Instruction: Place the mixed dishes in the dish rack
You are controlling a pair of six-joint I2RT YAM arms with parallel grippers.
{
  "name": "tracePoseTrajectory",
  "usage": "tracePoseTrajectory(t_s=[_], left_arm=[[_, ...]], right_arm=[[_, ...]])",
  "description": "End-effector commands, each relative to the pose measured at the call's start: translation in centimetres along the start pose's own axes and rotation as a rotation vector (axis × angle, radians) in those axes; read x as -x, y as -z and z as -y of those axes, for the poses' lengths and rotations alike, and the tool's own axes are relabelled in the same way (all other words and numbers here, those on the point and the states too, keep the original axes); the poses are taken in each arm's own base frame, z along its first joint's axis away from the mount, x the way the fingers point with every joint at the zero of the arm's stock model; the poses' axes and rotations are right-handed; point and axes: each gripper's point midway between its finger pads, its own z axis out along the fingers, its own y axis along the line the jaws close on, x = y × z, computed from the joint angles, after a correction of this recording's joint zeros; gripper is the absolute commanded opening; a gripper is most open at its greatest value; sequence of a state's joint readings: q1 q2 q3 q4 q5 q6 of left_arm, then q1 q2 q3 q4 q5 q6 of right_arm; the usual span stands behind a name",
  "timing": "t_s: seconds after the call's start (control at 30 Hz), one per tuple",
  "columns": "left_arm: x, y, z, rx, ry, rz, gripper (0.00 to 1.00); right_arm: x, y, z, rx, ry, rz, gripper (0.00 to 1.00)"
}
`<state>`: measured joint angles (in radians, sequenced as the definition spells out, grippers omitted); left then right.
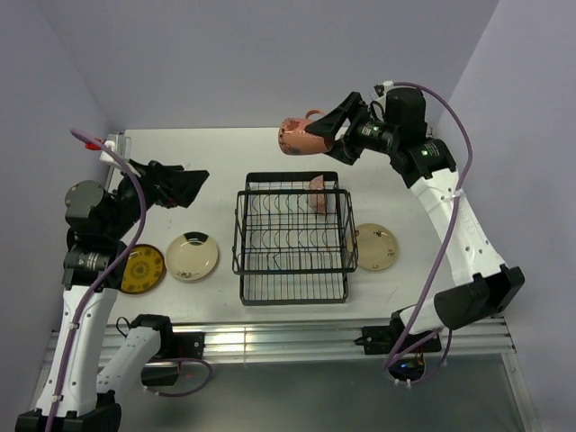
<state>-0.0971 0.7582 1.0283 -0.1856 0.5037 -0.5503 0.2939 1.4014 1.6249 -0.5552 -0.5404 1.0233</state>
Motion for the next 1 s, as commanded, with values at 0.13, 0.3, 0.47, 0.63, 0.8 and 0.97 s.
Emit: tracePoseTrajectory(t_s=[0.13,0.3,0.47,0.63,0.8,0.97], left_arm=[[-1.3,0.0,-3.8,0.175,0.04,-0.039,0.99],[-1.5,-0.9,-3.9,0.146,0.023,-0.078,0.98],[-1.2,-2.5,-0.6,-0.063,0.085,-0.127,0.96],[-0.8,-4.0,0.8,-0.185,0.159,-0.158,0.94],[-0.5,-5.5,1.9,-0.308,0.26,-0.204,0.94],[0.7,-6.1,3.6,-0.462,0.307,-0.226,0.9]], right_arm=[[3.2,-1.3,0.7,-0.041,0.225,0.01,0.0],[3.4,-1.6,0.8,-0.029,0.252,0.015,0.0],[3.3,-1.3,-0.2,0.01,0.272,0.01,0.0],[3.2,-1.6,0.2,-0.008,0.288,-0.012,0.0],[2.9,-1.7,0.1,0.022,0.305,-0.015,0.0],[2.2,-1.5,-0.9,0.062,0.33,-0.033,0.0]])
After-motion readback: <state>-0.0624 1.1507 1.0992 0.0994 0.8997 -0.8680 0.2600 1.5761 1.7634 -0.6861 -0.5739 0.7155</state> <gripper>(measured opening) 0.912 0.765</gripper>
